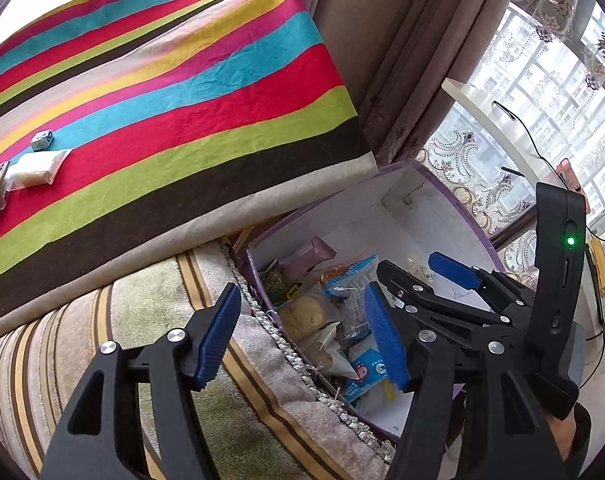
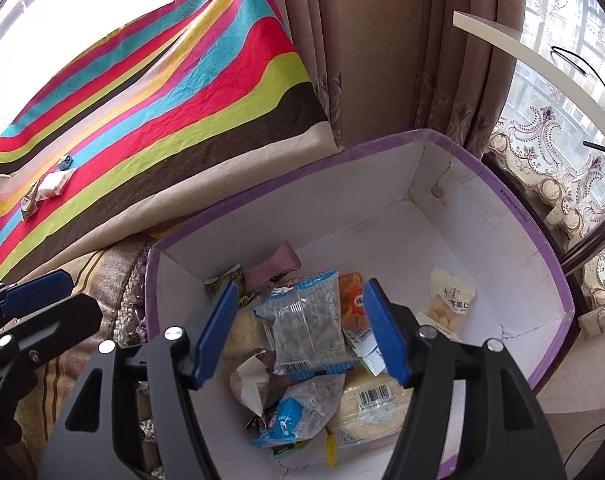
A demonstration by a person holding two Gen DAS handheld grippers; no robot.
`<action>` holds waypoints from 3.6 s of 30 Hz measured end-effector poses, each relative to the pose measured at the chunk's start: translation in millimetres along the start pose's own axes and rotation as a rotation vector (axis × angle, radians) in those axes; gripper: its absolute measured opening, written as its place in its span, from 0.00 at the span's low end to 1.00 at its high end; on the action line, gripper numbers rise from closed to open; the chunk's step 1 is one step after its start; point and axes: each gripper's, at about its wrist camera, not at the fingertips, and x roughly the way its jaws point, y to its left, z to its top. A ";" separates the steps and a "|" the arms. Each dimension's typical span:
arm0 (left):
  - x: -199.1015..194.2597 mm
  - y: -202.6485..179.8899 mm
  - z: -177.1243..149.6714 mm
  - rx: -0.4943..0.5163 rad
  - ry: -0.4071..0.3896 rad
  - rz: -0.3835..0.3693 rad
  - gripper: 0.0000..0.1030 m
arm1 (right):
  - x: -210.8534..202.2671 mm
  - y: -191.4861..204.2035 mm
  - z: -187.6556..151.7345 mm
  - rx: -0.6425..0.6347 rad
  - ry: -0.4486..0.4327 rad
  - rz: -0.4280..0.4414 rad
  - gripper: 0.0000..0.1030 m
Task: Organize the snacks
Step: 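Move both open tools back to the remaining snacks on the table, then grasp the orange-printed biscuit packet with the left tool while the right tool grasps the clear cookie bag, then lift both held snacks and carry them over the white box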
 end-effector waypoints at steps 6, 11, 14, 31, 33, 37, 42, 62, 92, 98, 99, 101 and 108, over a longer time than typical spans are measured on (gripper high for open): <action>-16.8 35.1 5.5 -0.079 -0.047 0.071 0.65 | -7.5 27.2 7.7 -0.052 -0.021 0.034 0.70; -38.0 78.8 7.3 -0.182 -0.105 0.134 0.68 | -17.0 63.5 13.6 -0.120 -0.046 0.082 0.74; -51.7 115.2 6.2 -0.281 -0.137 0.162 0.68 | -23.0 90.3 18.4 -0.177 -0.065 0.110 0.75; -88.4 282.3 -1.2 -0.592 -0.218 0.216 0.74 | -4.5 221.6 59.8 -0.435 -0.101 0.219 0.76; -85.6 294.9 7.2 -0.572 -0.219 0.218 0.75 | 1.5 236.8 67.7 -0.448 -0.104 0.233 0.76; -75.9 319.7 25.9 -0.510 -0.206 0.225 0.76 | 18.6 270.8 80.4 -0.488 -0.108 0.273 0.79; -57.2 337.2 45.3 -0.425 -0.182 0.189 0.76 | 44.0 305.4 90.5 -0.557 -0.092 0.295 0.79; -53.3 368.2 32.9 -0.464 -0.273 0.248 0.45 | 113.5 356.8 108.9 -0.663 -0.020 0.288 0.79; -67.8 372.6 20.5 -0.521 -0.327 0.297 0.38 | 98.9 341.1 95.0 -0.595 -0.027 0.283 0.35; -75.8 356.5 17.5 -0.491 -0.322 0.325 0.37 | 79.6 322.6 85.9 -0.554 -0.032 0.305 0.35; -77.9 352.4 17.1 -0.486 -0.324 0.331 0.37 | 76.4 319.4 84.1 -0.548 -0.034 0.309 0.35; -82.7 345.0 15.0 -0.481 -0.328 0.341 0.37 | 69.6 313.3 80.5 -0.541 -0.040 0.313 0.35; -96.2 312.8 8.4 -0.468 -0.331 0.343 0.37 | 50.6 298.8 71.0 -0.526 -0.054 0.336 0.35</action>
